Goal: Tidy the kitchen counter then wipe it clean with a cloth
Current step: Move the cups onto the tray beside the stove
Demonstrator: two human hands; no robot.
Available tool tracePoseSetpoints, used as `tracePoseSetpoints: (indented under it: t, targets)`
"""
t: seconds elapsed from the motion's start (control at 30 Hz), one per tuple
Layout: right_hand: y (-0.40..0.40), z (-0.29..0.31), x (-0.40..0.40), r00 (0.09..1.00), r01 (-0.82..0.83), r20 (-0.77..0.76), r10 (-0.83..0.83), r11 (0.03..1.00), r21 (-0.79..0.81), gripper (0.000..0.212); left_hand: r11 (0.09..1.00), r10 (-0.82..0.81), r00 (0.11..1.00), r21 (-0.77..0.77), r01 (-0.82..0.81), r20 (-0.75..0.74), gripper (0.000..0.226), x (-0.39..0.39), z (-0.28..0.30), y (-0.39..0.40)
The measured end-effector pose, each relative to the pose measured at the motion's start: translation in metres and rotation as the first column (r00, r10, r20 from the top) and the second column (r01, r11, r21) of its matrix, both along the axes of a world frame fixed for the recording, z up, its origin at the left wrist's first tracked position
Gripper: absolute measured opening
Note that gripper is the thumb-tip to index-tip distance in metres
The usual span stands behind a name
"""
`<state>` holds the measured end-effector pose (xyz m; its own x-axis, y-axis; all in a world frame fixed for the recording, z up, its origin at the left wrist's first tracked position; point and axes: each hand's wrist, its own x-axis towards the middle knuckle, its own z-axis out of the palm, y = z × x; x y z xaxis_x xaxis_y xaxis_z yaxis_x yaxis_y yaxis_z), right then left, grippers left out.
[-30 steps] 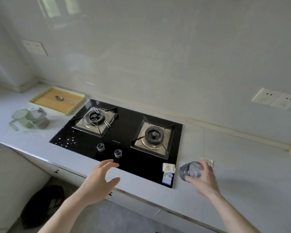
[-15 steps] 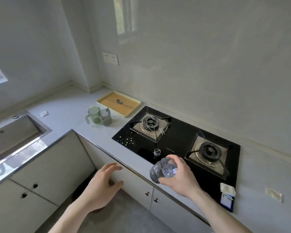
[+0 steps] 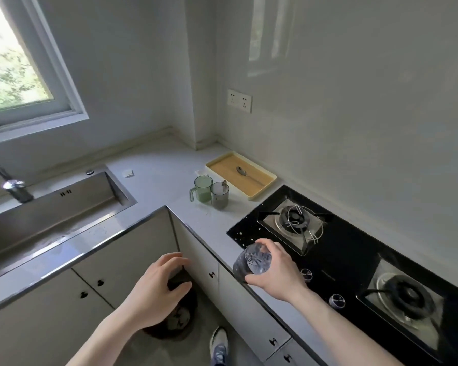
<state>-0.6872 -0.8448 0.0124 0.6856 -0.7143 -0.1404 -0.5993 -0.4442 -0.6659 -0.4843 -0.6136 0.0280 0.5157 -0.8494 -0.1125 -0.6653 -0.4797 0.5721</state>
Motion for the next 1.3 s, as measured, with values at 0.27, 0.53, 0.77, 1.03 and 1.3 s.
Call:
tracePoseSetpoints:
  t: [0.27,0.53,0.77,1.03,1.3]
  targets:
    - [-0.060,-0.032,0.123,0.998,0.019,-0.063,-0.017,0.999,0.041,0.087,0.998,0.024,1.000,0.059,-0.025,0.012,0.039,0.105,0.005,-0.053]
    - [-0.120,-0.063,0.220,0.983,0.027,-0.184,-0.020,0.999,0.035,0.084,0.995,0.026,1.000,0.100,-0.027,0.009,0.047,0.196,-0.007,-0.122]
    - [-0.136,-0.084,0.268,0.945,0.017,-0.328,-0.012,1.000,0.012,0.084,0.993,-0.007,0.998,0.117,0.013,-0.055,0.050,0.247,-0.024,-0.157]
    - [-0.136,-0.101,0.304,0.900,0.163,-0.407,-0.156,0.986,-0.018,0.083,0.971,-0.145,0.984,0.177,0.163,-0.108,0.044,0.315,-0.040,-0.199]
    - [-0.116,-0.113,0.335,0.844,0.419,-0.352,-0.405,0.907,-0.041,0.079,0.905,-0.323,0.936,0.243,0.349,-0.139,0.045,0.390,-0.062,-0.225]
